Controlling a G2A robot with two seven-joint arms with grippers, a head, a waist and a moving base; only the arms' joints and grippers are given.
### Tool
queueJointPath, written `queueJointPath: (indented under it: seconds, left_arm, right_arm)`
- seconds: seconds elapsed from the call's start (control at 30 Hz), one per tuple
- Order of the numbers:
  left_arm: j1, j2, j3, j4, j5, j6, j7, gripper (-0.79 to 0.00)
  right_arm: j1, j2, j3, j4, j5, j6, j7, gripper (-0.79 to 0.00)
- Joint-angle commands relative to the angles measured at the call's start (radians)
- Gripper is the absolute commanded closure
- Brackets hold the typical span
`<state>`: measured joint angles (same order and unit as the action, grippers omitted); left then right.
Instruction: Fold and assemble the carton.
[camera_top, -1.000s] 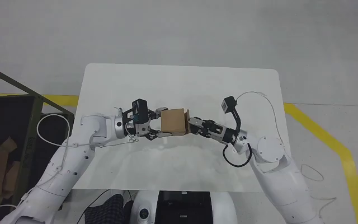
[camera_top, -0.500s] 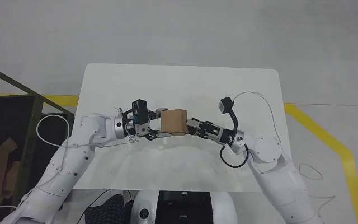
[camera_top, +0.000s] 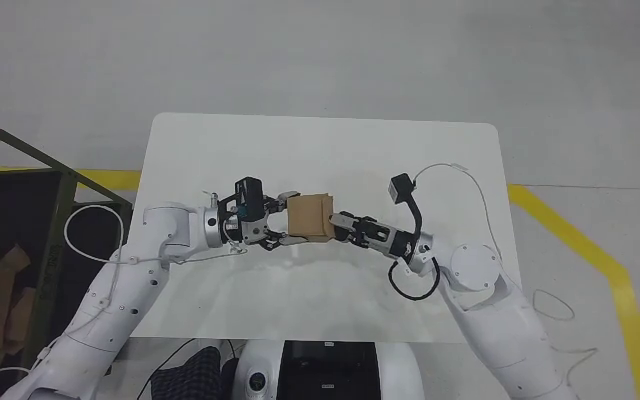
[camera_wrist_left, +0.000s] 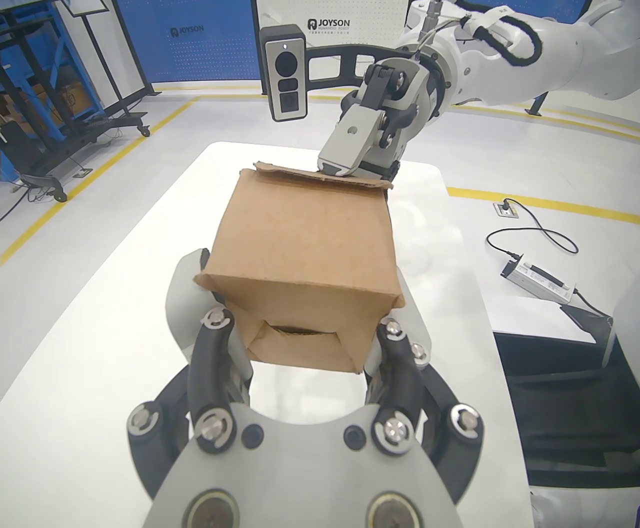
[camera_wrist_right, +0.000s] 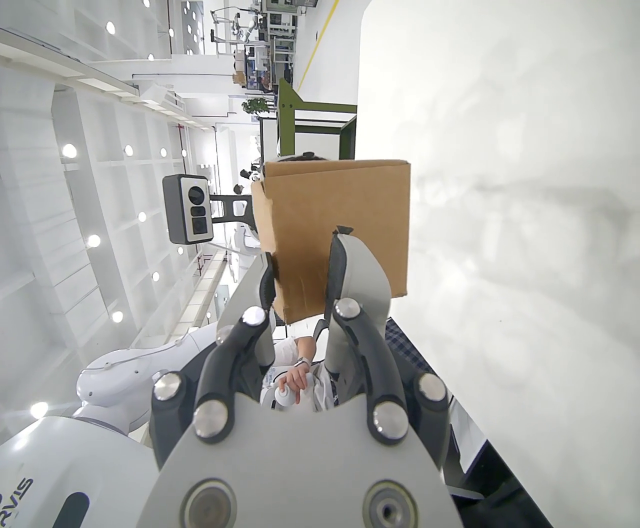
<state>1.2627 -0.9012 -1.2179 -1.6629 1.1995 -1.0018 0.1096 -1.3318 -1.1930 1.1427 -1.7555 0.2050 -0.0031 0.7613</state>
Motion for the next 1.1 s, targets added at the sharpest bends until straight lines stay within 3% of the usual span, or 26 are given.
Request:
queueJointPath:
  seconds: [0.0,0.5,0.7,1.07]
  left_arm:
    - [0.001,0.0,-0.001,-0.001,0.0,-0.001,0.002,-0.465]
    - [-0.004,-0.004,-0.004,0.003,-0.008,0.0,0.005,-0.453]
    - [-0.004,-0.005,-0.006,0.003,-0.008,0.003,0.008,-0.4]
    - [-0.004,-0.008,-0.002,0.001,0.001,0.003,0.008,-0.409]
  right_arm:
    - [0.001,0.0,0.001,0.004,0.001,0.001,-0.007,-0.185]
    - [-0.008,0.006,0.026,0.008,0.041,-0.012,-0.013,-0.166]
    - [-0.011,0.007,0.032,0.015,0.054,-0.013,-0.021,-0.16]
    - [0.001,0.006,0.01,0.006,0.038,-0.004,-0.034,-0.151]
